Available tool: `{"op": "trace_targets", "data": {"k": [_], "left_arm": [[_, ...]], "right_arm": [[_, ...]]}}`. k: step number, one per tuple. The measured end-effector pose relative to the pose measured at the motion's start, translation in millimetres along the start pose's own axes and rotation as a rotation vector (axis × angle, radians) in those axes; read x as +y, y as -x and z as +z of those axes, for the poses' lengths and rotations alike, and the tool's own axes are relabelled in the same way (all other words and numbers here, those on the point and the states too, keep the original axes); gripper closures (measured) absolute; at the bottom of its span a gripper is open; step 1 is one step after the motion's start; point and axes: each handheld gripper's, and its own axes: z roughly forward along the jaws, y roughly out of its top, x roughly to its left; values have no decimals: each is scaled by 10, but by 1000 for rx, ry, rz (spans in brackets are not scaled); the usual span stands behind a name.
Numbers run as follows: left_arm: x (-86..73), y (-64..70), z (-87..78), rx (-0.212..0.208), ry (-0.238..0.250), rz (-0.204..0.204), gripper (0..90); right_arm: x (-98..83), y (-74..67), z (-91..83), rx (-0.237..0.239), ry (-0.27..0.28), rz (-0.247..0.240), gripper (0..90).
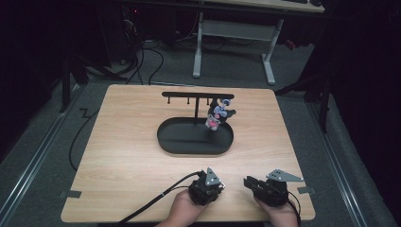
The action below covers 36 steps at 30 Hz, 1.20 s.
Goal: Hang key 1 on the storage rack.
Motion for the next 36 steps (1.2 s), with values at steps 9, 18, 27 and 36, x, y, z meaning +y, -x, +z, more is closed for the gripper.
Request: {"op": "trace_targets", "data": {"k": [9,18,27,36], "left_arm": [[-50,-63,-109,32,19,11,792],[-165,-272,-275,123,60,-31,681],[16,-211,17,111,26,9,881],[195,-44,251,20,24,22,884]], "right_arm": [[-18,9,22,11,-12,-1,761],[-25,3,65,15,-31,8,756],[-37,19,67,19,-37,9,755],[-47,59,68,22,-43,16,754]]}}
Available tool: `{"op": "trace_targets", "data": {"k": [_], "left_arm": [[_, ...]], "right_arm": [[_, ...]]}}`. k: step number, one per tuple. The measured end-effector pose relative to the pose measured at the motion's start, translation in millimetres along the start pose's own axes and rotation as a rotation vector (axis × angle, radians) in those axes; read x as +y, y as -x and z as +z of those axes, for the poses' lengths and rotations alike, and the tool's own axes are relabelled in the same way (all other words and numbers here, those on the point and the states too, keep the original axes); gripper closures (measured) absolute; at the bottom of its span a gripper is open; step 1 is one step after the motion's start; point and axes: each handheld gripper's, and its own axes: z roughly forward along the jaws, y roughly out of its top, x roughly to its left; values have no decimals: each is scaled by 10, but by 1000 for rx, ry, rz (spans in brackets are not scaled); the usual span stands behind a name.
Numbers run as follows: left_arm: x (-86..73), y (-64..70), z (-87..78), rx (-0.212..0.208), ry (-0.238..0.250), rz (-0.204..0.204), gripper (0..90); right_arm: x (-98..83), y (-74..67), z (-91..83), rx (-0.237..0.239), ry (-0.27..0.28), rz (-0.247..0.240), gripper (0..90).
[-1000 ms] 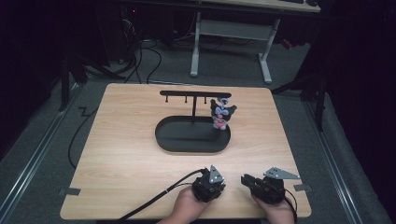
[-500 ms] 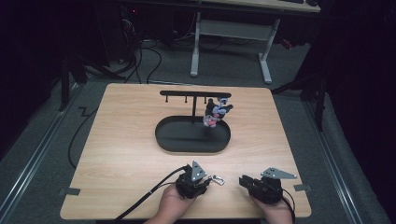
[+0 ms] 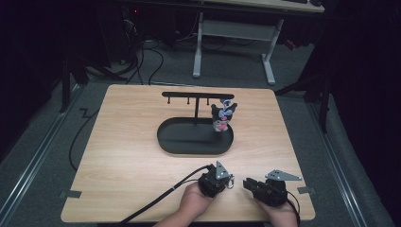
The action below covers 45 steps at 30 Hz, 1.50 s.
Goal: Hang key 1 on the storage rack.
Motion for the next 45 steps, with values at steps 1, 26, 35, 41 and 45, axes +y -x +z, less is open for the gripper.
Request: {"op": "trace_targets", "data": {"k": [1,26,35,41,45], "left_arm": [[17,53,19,-24,-3,-2,884],[-609,-544,-925,111,76,-98,599],[-1297,-815,-1755,190,138,-132,591],[-1356,-837,-1804,161,150,-90,594],[-1339,-856,-1841,155,168,-72,593]], "right_arm": [[0,0,1,0,-1,1,754],[-6,-175,147,25,-92,-70,741],[180,-394,378,-83,-276,-172,709],[360,-451,417,-126,-482,-220,732],[479,-505,483,-139,-647,-296,750]]}}
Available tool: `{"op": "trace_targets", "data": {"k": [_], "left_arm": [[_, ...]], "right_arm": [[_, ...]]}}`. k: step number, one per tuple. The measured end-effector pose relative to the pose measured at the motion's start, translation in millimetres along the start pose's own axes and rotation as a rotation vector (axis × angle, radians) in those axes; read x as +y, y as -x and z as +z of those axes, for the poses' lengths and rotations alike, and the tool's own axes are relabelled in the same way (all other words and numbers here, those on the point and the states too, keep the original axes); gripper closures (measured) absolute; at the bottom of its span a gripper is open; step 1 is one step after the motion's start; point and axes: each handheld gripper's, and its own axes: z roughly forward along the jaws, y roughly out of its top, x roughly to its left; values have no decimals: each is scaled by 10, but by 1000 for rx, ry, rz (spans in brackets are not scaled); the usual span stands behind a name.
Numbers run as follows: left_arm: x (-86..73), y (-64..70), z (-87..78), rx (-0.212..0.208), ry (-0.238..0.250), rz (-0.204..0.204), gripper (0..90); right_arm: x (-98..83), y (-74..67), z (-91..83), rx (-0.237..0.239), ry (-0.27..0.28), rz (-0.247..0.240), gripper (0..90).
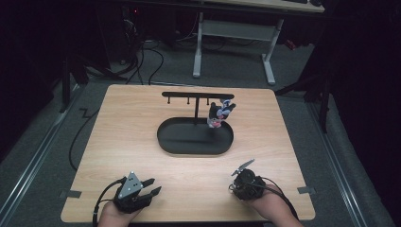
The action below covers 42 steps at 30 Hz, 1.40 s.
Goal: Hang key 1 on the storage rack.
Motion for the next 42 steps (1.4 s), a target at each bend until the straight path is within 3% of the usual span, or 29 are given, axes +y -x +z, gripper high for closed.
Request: {"op": "trace_targets", "data": {"k": [6,8,10,12,14,21,26,33,38,42], "left_arm": [[5,-5,-17,-3,11,1,592],[-3,-2,-13,-6,6,-1,592],[-8,2,-7,-5,6,0,592],[-12,3,5,-6,5,-2,591],[-12,8,9,-8,3,-1,591],[-23,20,17,-10,2,5,588],[-37,-2,23,-11,8,-3,579],[-47,-14,9,-5,18,-6,544],[-57,-21,14,-6,18,-9,535],[-62,-23,14,-8,17,-11,532]], "right_arm": [[263,84,34,35,-209,-58,797],[316,114,51,28,-241,-92,809],[377,137,66,38,-286,-66,828],[402,161,71,58,-298,-45,836],[405,185,73,71,-299,-35,844],[395,127,72,18,-286,-133,853],[383,187,-75,47,-257,-101,852],[376,273,-267,37,-221,-76,852],[407,268,-386,31,-196,-77,852],[471,257,-479,10,-192,-107,852]]}}
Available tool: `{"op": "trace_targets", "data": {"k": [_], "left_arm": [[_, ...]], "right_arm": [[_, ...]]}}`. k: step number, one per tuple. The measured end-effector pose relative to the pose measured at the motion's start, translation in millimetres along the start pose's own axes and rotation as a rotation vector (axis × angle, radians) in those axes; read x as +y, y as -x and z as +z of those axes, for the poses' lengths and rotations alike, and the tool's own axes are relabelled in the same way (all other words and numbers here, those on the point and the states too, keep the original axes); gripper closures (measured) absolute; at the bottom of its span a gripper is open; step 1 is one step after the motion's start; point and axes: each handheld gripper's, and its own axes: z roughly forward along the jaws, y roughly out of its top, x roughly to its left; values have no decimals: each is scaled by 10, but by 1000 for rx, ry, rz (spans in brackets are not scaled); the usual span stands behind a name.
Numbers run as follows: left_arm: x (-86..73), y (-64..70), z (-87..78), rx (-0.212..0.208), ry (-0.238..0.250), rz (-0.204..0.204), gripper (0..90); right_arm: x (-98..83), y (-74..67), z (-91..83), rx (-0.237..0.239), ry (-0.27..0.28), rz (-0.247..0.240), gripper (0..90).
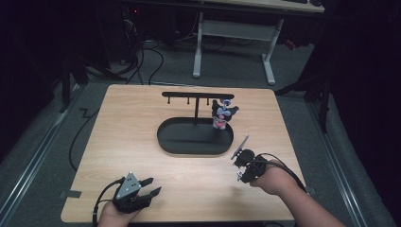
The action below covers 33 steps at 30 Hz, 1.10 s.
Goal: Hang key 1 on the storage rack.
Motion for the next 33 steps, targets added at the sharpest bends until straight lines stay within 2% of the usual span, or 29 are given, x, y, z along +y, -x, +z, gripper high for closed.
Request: {"op": "trace_targets", "data": {"k": [3,5,8,9,10,13,15,16,18,25,33], "left_arm": [[3,6,0,0,2,3,531],[5,14,2,-5,2,5,531],[4,19,3,-4,3,7,531],[4,17,0,-6,2,5,531],[4,17,-2,-7,3,5,531],[8,22,-9,-6,11,6,531],[10,22,-9,-8,13,7,532],[10,17,-8,-9,8,7,531],[9,15,-1,-11,7,4,532],[10,23,1,-12,5,3,532],[5,19,-1,-15,4,0,533]], "right_arm": [[64,-11,-86,-10,-17,-21,852],[126,-60,-145,-21,-11,-40,852],[215,-173,-170,-12,-2,-79,852],[220,-168,-148,-23,-13,-94,852],[220,-145,-98,-52,-50,-86,852],[170,-60,39,-66,-133,-69,852],[169,-78,18,-23,-108,-76,852],[176,-86,5,-17,-95,-67,852],[198,-78,-10,-37,-98,-65,852],[300,-10,-77,-42,-80,-56,852],[596,129,-321,-68,-41,-27,852]]}}
